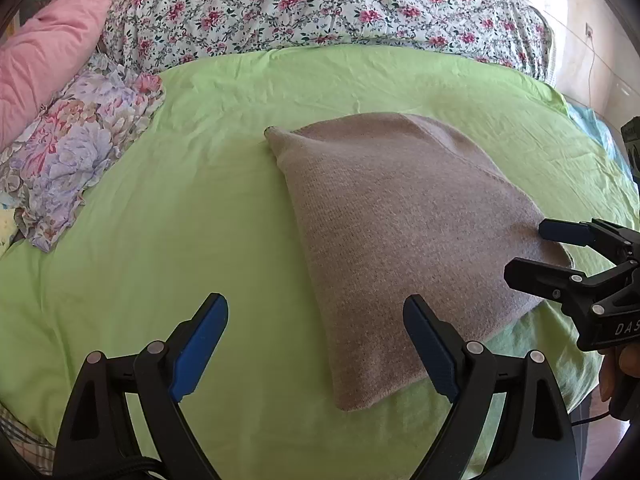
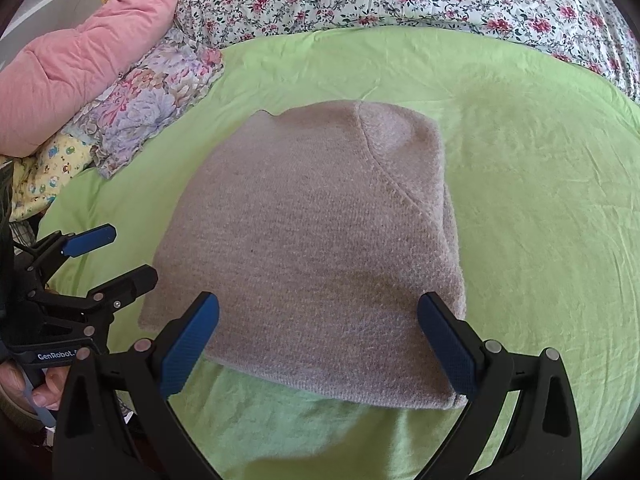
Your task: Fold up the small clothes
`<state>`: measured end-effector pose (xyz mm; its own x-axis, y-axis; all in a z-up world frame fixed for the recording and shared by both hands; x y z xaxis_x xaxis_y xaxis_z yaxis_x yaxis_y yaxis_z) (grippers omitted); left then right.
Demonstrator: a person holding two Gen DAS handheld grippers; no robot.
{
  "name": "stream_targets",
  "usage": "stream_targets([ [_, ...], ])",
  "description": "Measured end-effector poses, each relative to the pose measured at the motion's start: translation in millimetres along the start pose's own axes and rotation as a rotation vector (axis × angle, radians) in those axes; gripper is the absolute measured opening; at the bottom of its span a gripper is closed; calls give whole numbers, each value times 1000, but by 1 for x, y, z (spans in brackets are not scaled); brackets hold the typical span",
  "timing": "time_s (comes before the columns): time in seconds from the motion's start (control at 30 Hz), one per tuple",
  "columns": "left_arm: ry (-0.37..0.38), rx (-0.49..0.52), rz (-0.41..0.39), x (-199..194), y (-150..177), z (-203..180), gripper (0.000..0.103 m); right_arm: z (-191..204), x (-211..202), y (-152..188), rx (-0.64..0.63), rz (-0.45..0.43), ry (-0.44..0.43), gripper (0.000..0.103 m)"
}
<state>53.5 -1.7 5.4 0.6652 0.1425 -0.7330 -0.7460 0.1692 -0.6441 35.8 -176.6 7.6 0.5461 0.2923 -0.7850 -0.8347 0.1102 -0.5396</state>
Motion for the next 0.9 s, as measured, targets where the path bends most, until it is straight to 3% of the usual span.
stream_targets([
  [0.9, 23, 3, -11, -5, -1, -2, 92, 9, -1, 0, 0, -4, -1, 100],
])
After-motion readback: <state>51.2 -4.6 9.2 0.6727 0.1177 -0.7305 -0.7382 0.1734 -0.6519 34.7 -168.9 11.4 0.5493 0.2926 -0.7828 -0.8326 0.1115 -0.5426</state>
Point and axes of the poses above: each gripper's, at about its wrist camera, not at the fingertips, and x roughly the way its jaws point, z to its left, y to its underside, the point moved 1 cm from there along x, roughly the way its jaws point, and after that the axes turned 10 degrees about -y, right-handed, at the moved point
